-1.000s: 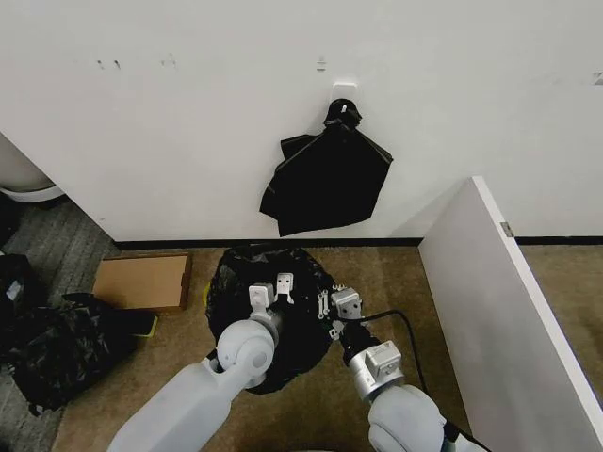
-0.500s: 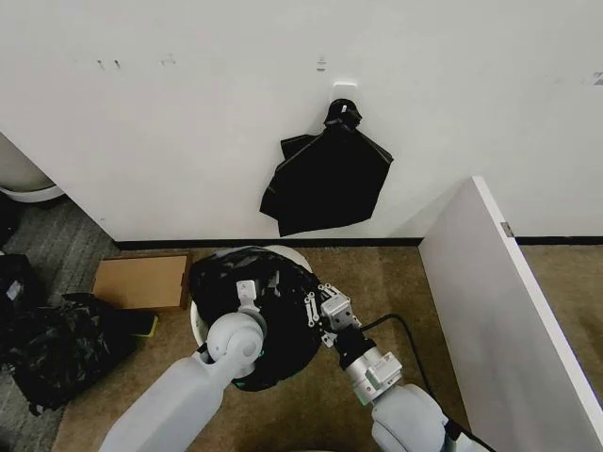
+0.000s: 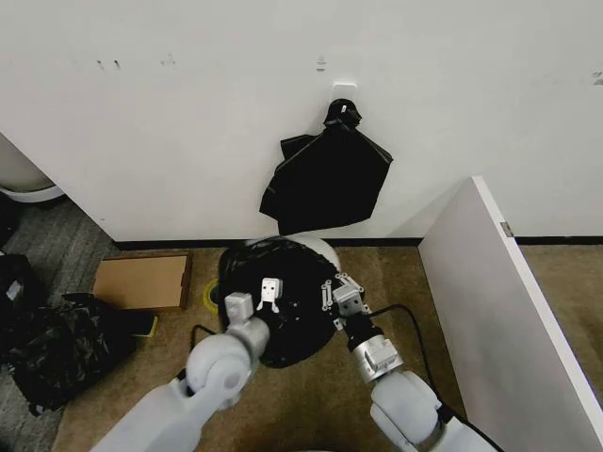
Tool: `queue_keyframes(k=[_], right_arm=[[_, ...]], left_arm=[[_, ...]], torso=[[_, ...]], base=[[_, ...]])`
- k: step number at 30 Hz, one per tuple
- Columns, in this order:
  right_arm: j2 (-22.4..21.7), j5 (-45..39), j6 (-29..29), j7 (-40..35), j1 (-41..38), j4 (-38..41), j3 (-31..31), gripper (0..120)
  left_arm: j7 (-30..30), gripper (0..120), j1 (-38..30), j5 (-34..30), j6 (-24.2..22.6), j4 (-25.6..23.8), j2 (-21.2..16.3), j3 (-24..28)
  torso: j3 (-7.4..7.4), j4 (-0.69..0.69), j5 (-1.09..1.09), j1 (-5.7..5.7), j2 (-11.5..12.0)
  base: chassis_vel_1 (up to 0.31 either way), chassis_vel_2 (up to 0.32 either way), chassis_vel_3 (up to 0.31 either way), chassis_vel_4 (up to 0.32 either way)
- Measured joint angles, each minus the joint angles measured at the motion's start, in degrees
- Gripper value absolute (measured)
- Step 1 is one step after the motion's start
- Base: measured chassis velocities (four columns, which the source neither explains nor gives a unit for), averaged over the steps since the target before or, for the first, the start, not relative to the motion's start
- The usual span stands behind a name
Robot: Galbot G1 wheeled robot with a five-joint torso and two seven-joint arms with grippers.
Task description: Place the garbage bag over the trash bin.
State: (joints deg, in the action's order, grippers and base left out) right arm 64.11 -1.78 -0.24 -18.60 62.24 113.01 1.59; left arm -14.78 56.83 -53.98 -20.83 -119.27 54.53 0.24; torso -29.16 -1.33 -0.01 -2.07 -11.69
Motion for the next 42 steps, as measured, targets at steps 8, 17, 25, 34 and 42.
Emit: queue_keyframes(k=[8,17,25,34,42], right_arm=[[0.3,-2.4,-1.3,-2.3,-0.2,-1.7,-2.4,1],[0.2,-2.6,1.6,-2.0,0.4,-2.2,-6.5,1],[-0.4,-1.4,2.9,-1.1,0.6,-2.1,-7.1,1],[-1.2,0.6,7.9,3.0,1.8,-1.7,-7.0,1],[-1.1,3.0,7.8,3.1,2.8,0.7,-5.9,1]], left_arm=[[14.4,36,4.0,1.8,5.5,-2.8,-4.5,-5.7],[52.1,71,5.4,10.2,24.3,12.5,-6.3,-10.8],[53.5,98,4.6,8.8,31.0,19.3,-5.0,-14.7],[59.1,100,0.5,12.0,36.8,26.0,-4.5,-17.5],[58.8,90,0.2,13.8,39.2,25.0,-3.8,-17.0]], torso=[[0.0,0.04,0.0,0.0,0.0],[0.0,0.01,0.0,0.0,0.0],[0.0,0.02,0.0,0.0,0.0],[-0.01,0.01,0.01,0.0,0.0],[0.0,0.02,0.01,0.0,0.0]], base=[[0.0,0.0,0.0,0.0],[0.0,0.0,0.0,0.0],[0.0,0.0,0.0,0.0],[0.0,0.0,0.0,0.0],[0.0,0.0,0.0,0.0]])
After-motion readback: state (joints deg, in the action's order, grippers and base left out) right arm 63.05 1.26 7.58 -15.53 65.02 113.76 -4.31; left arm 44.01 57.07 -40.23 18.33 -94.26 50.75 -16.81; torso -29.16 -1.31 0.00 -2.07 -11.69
